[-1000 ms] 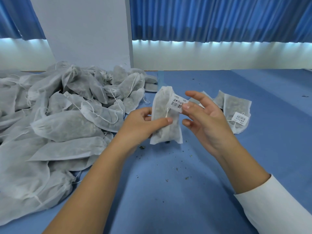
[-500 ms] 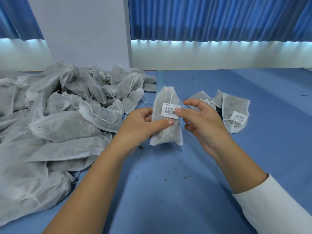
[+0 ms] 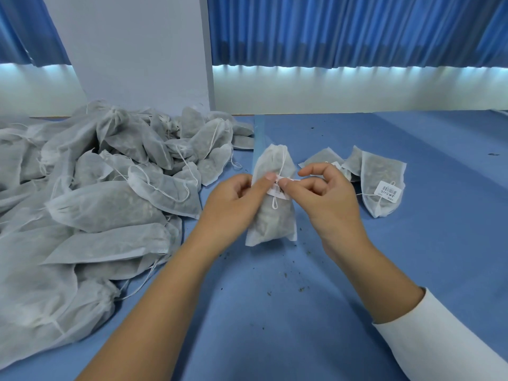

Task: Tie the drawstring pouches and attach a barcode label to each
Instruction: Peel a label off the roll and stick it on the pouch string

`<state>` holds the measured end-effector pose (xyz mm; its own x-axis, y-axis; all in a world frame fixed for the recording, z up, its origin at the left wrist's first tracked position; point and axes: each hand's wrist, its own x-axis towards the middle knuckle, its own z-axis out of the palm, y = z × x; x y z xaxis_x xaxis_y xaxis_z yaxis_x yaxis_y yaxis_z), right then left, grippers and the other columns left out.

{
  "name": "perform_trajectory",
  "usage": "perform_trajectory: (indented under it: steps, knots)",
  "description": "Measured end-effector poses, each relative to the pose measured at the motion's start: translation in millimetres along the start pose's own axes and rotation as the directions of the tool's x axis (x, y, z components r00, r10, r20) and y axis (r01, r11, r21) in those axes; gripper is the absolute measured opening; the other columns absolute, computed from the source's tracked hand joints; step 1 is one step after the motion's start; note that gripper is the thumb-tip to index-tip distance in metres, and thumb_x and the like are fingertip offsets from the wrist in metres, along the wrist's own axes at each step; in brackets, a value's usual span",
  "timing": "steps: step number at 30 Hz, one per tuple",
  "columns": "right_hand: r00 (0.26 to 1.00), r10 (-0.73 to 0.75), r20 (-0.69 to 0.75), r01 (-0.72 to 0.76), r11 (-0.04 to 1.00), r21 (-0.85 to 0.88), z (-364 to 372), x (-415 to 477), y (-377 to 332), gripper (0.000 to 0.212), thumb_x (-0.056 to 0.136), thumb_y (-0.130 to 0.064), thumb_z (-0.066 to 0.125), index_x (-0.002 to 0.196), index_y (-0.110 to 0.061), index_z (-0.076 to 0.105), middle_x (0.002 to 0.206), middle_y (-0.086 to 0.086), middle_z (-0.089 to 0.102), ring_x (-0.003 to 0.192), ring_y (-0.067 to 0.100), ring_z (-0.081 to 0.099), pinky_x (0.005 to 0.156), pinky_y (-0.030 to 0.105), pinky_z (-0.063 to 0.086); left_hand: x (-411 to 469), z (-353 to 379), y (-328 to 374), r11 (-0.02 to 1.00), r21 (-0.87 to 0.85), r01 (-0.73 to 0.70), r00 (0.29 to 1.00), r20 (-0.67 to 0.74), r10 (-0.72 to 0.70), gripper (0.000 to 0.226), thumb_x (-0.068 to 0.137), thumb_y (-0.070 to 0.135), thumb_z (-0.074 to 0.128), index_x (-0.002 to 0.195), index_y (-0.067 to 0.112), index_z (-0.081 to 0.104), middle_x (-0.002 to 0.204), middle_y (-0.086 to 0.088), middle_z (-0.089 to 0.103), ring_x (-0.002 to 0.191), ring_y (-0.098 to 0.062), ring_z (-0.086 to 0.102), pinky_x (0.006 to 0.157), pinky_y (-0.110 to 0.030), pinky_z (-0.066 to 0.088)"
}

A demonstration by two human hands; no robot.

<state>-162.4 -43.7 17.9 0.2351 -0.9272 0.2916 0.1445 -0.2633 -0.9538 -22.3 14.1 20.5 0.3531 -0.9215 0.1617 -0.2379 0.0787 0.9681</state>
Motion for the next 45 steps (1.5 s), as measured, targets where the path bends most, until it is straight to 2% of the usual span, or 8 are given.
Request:
perform_trajectory:
  steps: [4, 10, 16, 23, 30, 35, 40, 45]
  knots:
    - [0.999, 0.002, -0.038, -0.002, 1.0, 0.017, 2.5, -1.2, -0.8, 0.029, 0.076, -0.017, 0.082, 0.091, -0.016, 0.057, 0.07, -0.001, 0.073, 0.071, 0.01, 0.07, 0.064, 0.012, 0.05, -0.3, 5.7, -2.2, 0.997, 0.07, -0.033, 0.996, -0.085, 0.039, 0.041, 0.099, 0.043, 0.053, 0.072, 0.012, 0.058, 0.055, 0.017, 0.049, 0.053, -0.002, 0.045, 0.053, -0.016, 0.037]
    - [0.984, 0.077, -0.163, -0.089, 0.994, -0.067, 1.5, 0.0, 3.6, 0.031, 0.075, -0.035, 0.082, 0.096, -0.019, 0.066, 0.096, -0.009, 0.068, 0.074, -0.001, 0.06, 0.07, 0.02, 0.053, -2.3, 9.1, -1.5, 0.994, 0.084, -0.063, 0.993, -0.093, 0.071, 0.041, 0.101, 0.042, 0.048, 0.094, 0.008, 0.068, 0.084, -0.005, 0.072, 0.073, -0.013, 0.064, 0.071, -0.033, 0.051]
    - [0.944, 0.302, 0.133, -0.315, 0.945, 0.09, -0.8, 1.7, -3.5, 0.026, 0.087, -0.047, 0.066, 0.091, -0.024, 0.078, 0.094, -0.001, 0.076, 0.084, 0.014, 0.073, 0.059, 0.025, 0.053, -2.8, 7.6, 0.5, 1.0, 0.009, -0.017, 0.996, -0.085, 0.018, 0.032, 0.1, 0.045, 0.05, 0.093, 0.024, 0.073, 0.09, 0.007, 0.076, 0.087, -0.01, 0.071, 0.078, -0.026, 0.055]
    - [0.953, 0.258, 0.16, -0.277, 0.955, 0.104, 0.3, 0.3, -2.4, 0.021, 0.087, -0.04, 0.07, 0.085, -0.021, 0.078, 0.088, 0.001, 0.076, 0.078, 0.013, 0.071, 0.062, 0.026, 0.055, -4.0, 7.8, 3.7, 1.0, 0.001, 0.004, 0.996, -0.093, -0.004, 0.042, 0.099, 0.045, 0.053, 0.094, 0.008, 0.072, 0.092, -0.01, 0.074, 0.091, -0.028, 0.07, 0.085, -0.045, 0.055]
    - [0.945, 0.255, 0.204, -0.289, 0.945, 0.156, -2.8, 4.7, 2.3, 0.026, 0.085, -0.036, 0.072, 0.094, -0.013, 0.076, 0.1, 0.014, 0.074, 0.09, 0.025, 0.071, 0.081, 0.041, 0.055, -1.6, 8.7, 2.9, 0.998, -0.029, 0.059, 0.993, -0.102, -0.061, 0.043, 0.099, 0.047, 0.052, 0.09, 0.01, 0.071, 0.088, -0.008, 0.075, 0.086, -0.025, 0.071, 0.081, -0.038, 0.056]
    - [0.938, 0.229, 0.26, -0.279, 0.945, 0.171, -2.4, 2.9, -0.2, 0.021, 0.087, -0.022, 0.071, 0.105, -0.011, 0.072, 0.099, 0.009, 0.075, 0.089, 0.02, 0.073, 0.066, 0.025, 0.056, 1.2, 8.6, 0.8, 0.998, -0.033, 0.057, 0.991, -0.12, -0.061, 0.045, 0.098, 0.047, 0.052, 0.088, 0.007, 0.07, 0.079, -0.001, 0.07, 0.075, -0.014, 0.065, 0.073, -0.032, 0.051]
    - [0.948, 0.255, 0.188, -0.257, 0.966, -0.016, -1.2, 2.9, 1.3, 0.032, 0.086, -0.033, 0.072, 0.113, -0.027, 0.055, 0.088, -0.004, 0.075, 0.07, 0.011, 0.069, 0.054, 0.026, 0.05, 6.1, 6.4, -5.5, 0.994, -0.059, 0.097, 0.969, -0.222, -0.108, 0.052, 0.099, 0.051, 0.049, 0.088, 0.003, 0.067, 0.077, -0.009, 0.068, 0.074, -0.017, 0.063, 0.072, -0.032, 0.05]
    - [0.919, 0.161, 0.361, -0.137, 0.986, -0.091, -3.8, 2.5, 4.3, 0.035, 0.086, -0.024, 0.072, 0.107, -0.034, 0.046, 0.092, 0.0, 0.074, 0.073, 0.014, 0.068, 0.051, 0.026, 0.051, 12.9, 0.8, -12.9, 0.986, -0.051, 0.156, 0.931, -0.324, -0.165, 0.049, 0.101, 0.051, 0.042, 0.075, 0.017, 0.064, 0.072, 0.008, 0.067, 0.065, -0.003, 0.061, 0.058, -0.018, 0.043]
